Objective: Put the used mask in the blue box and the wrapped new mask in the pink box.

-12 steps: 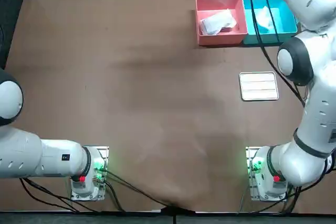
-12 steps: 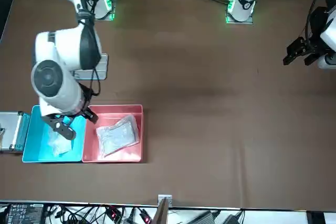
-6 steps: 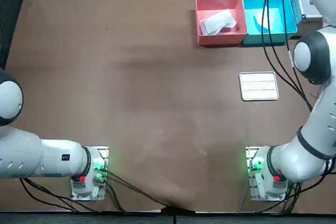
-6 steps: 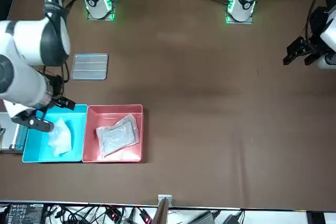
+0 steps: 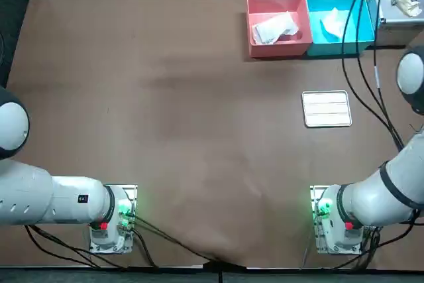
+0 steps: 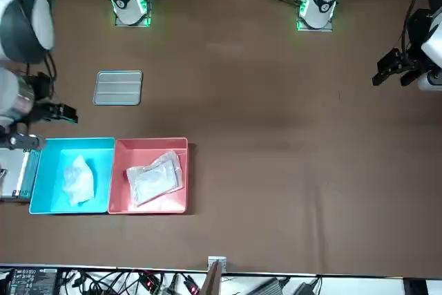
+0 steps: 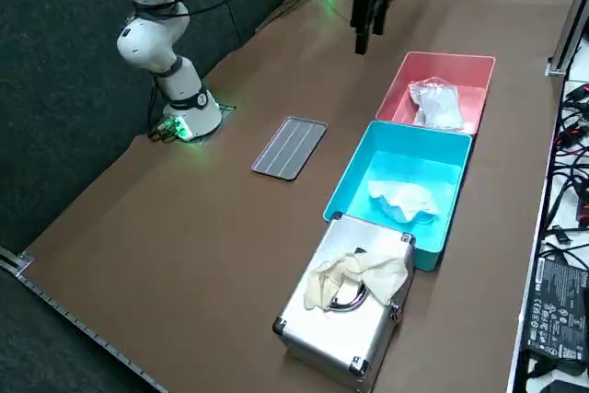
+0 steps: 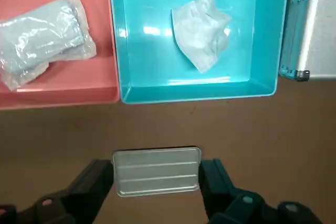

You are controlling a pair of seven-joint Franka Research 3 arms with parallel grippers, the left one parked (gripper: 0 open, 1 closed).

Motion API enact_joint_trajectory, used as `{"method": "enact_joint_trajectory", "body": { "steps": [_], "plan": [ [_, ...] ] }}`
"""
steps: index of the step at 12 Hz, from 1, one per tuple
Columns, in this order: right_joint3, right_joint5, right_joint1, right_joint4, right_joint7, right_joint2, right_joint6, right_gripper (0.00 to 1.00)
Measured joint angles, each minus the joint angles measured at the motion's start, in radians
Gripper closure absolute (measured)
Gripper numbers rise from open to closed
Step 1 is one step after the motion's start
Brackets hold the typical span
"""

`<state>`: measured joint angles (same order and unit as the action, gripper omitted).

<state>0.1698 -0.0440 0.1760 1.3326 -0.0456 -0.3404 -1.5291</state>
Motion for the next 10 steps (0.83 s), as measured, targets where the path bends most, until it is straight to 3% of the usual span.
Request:
{"method": "enact_joint_trajectory", "body": {
  "steps": [4, 10],
  "plan": [
    [0.0, 0.01, -0.061, 0.084, 0.116, 0.094, -0.001, 0.0],
    [-0.004, 0.055, -0.102, 0.223, 0.125, 0.269, -0.001, 0.0]
  ]
}}
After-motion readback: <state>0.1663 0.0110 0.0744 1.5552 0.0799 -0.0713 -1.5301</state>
